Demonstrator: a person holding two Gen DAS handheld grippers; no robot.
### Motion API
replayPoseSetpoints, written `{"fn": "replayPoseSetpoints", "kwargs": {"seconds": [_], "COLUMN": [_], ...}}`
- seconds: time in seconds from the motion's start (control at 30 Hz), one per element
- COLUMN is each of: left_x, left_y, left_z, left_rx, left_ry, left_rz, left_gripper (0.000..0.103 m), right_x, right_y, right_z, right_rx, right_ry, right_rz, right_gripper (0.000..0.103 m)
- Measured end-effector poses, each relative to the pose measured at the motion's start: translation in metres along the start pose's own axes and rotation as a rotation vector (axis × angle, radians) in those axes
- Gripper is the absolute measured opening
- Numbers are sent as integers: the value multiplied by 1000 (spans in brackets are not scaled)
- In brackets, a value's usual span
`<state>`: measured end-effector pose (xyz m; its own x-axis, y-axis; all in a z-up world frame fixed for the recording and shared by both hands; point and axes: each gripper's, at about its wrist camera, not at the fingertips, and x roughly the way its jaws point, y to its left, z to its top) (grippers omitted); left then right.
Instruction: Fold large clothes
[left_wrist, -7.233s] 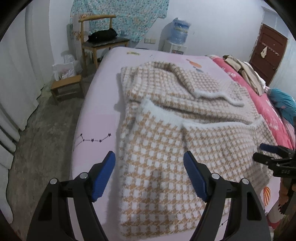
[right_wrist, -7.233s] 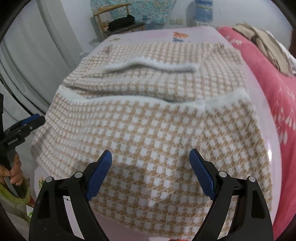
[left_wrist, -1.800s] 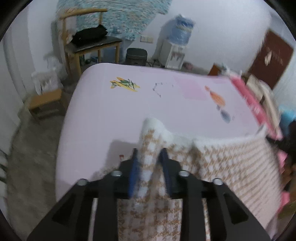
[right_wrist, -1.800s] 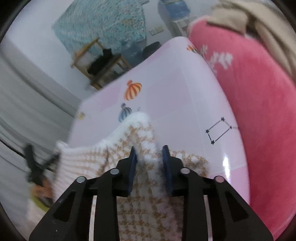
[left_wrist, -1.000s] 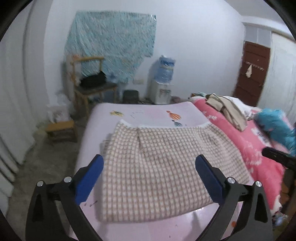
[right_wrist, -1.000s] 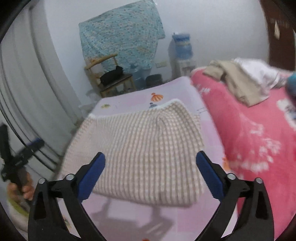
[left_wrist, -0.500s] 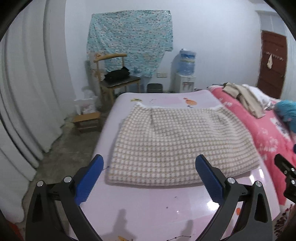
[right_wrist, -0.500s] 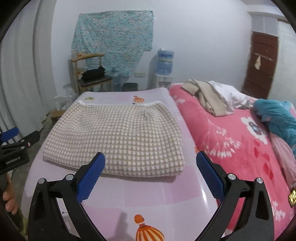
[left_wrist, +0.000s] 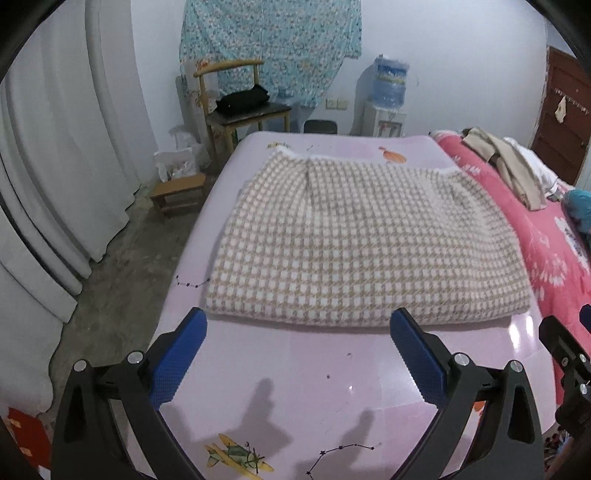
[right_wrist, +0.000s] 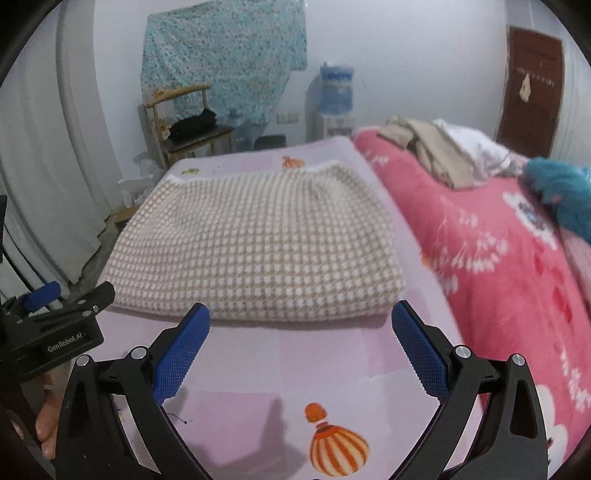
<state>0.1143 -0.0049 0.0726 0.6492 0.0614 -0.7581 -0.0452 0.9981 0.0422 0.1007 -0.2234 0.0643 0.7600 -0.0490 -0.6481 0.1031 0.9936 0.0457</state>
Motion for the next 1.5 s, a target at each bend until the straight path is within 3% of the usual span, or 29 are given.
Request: {"fn": "replayPoseSetpoints", "kwargs": {"seconds": [0.43, 1.5], "left_x": [12, 20], "left_y": [-12, -19], "left_z": [-6, -7], "left_rx": [16, 39], "left_ry": [73, 105], "left_rz": [19, -3], "left_gripper": [98, 98], "right_x": [19, 27], "right_y": [5, 8], "right_z": [-7, -10], "right_rx": [-24, -32], "right_ry": [74, 119], "right_rz": [-2, -14], "right_gripper": [95, 95]}}
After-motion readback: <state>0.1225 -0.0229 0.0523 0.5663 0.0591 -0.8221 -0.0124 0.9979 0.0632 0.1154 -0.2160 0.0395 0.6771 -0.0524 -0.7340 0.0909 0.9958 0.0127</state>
